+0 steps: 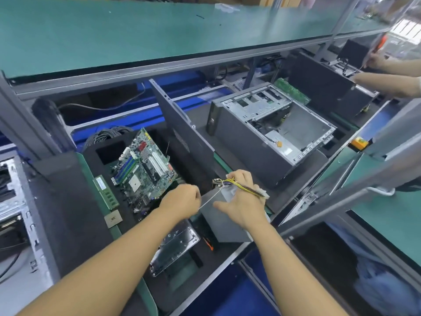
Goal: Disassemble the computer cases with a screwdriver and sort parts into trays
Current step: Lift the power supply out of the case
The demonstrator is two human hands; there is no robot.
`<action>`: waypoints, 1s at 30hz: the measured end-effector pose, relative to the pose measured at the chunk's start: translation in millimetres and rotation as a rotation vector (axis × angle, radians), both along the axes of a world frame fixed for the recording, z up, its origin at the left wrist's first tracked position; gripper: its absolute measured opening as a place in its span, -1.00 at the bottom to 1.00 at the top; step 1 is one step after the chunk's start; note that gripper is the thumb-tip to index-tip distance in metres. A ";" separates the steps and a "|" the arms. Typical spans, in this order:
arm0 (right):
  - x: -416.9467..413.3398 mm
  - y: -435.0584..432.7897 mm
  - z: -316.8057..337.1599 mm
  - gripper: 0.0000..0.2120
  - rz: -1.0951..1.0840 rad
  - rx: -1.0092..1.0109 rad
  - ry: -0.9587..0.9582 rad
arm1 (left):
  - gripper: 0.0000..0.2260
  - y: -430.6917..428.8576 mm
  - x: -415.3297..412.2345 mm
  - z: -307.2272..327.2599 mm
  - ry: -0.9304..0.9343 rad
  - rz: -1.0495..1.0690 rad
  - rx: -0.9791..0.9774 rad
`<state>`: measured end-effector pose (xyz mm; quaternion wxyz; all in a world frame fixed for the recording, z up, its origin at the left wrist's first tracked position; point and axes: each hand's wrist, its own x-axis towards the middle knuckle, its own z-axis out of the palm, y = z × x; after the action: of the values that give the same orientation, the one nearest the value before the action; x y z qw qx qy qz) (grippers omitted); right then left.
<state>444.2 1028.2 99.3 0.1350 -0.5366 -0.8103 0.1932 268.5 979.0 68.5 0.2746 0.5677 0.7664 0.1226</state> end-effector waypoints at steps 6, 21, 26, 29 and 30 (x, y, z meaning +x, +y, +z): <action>13.6 12.9 2.1 -0.45 -0.099 0.038 -0.011 | -0.77 19.9 57.2 -35.9 0.389 -0.565 -0.358; 8.8 13.0 -20.1 -0.47 -0.011 0.120 -0.009 | -0.42 35.4 104.1 -118.9 0.547 -0.679 -0.595; 12.9 17.6 -20.4 -0.41 0.001 0.102 0.001 | -0.43 38.7 97.0 -127.1 0.474 -0.681 -0.655; 16.3 21.3 -17.7 -0.41 0.014 0.064 0.012 | -0.50 34.7 95.9 -110.8 0.437 -0.770 -0.608; 17.5 23.5 -15.5 -0.42 0.006 0.048 0.013 | -0.55 31.7 94.1 -103.1 0.420 -0.804 -0.582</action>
<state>461.7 1051.7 83.8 0.1528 -0.5294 -0.8154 0.1777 362.6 1010.7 -34.6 0.2868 0.7289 0.5295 -0.3256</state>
